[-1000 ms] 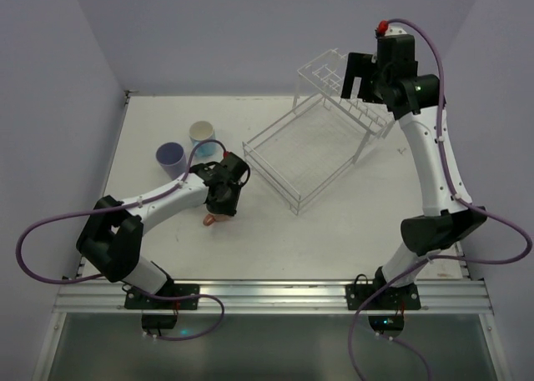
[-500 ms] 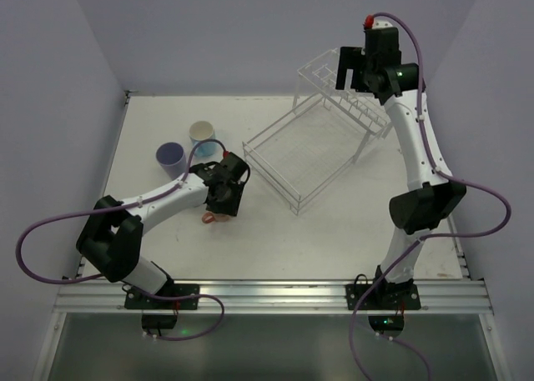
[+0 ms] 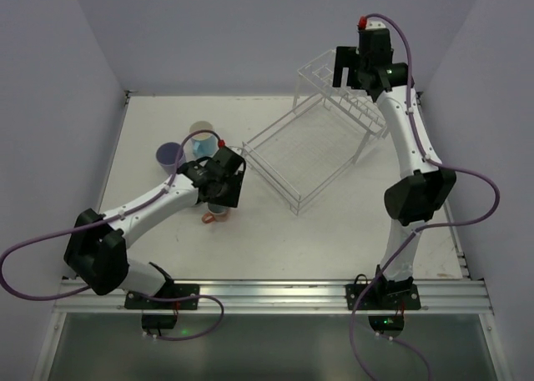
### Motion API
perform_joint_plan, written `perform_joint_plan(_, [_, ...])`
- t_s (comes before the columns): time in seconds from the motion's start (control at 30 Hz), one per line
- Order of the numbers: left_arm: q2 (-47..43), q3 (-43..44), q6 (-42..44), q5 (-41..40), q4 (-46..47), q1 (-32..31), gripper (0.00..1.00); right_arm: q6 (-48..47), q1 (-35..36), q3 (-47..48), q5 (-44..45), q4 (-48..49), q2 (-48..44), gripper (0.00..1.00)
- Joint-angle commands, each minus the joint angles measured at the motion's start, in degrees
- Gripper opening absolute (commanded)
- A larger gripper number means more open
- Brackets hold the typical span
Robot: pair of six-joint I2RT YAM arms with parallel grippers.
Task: Unload the cups from the dish rack
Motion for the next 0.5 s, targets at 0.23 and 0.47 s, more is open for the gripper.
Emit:
perform_joint_plan(0.23, [-6.34, 3.47, 0.81, -2.88, 1.39, -0.32, 0.56, -0.4, -0.45, 2.09, 3.14, 6.37, 2.1, 0.93])
perform_joint_plan(0.47, [-7.66, 4.79, 1.16, -2.97, 0.69, -0.32, 0.56, 0.56, -0.63, 2.63, 2.44, 7.07, 3.86, 0.86])
